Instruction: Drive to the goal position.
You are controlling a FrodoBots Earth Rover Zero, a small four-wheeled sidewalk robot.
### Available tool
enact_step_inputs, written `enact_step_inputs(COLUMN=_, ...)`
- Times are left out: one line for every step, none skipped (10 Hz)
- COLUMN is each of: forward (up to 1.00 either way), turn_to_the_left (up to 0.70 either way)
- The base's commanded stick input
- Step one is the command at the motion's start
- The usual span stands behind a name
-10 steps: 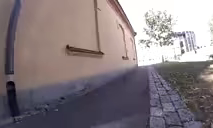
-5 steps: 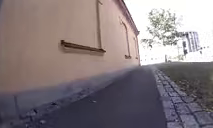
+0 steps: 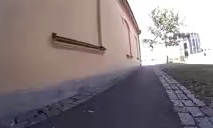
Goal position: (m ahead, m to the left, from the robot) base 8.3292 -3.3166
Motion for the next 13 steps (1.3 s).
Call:
enact_step_inputs(forward=0.70, turn_to_the_left=0.00)
enact_step_inputs(forward=0.70, turn_to_the_left=0.00)
enact_step_inputs(forward=0.70, turn_to_the_left=0.00)
enact_step_inputs(forward=0.70, turn_to_the_left=0.00)
enact_step_inputs(forward=0.70, turn_to_the_left=-0.06)
enact_step_inputs(forward=0.70, turn_to_the_left=-0.33)
enact_step_inputs(forward=0.70, turn_to_the_left=-0.35)
enact_step_inputs(forward=0.70, turn_to_the_left=-0.35)
enact_step_inputs(forward=0.70, turn_to_the_left=-0.30)
enact_step_inputs(forward=0.70, turn_to_the_left=-0.17)
enact_step_inputs(forward=0.70, turn_to_the_left=-0.04)
enact_step_inputs(forward=0.70, turn_to_the_left=0.00)
enact_step_inputs(forward=0.70, turn_to_the_left=0.00)
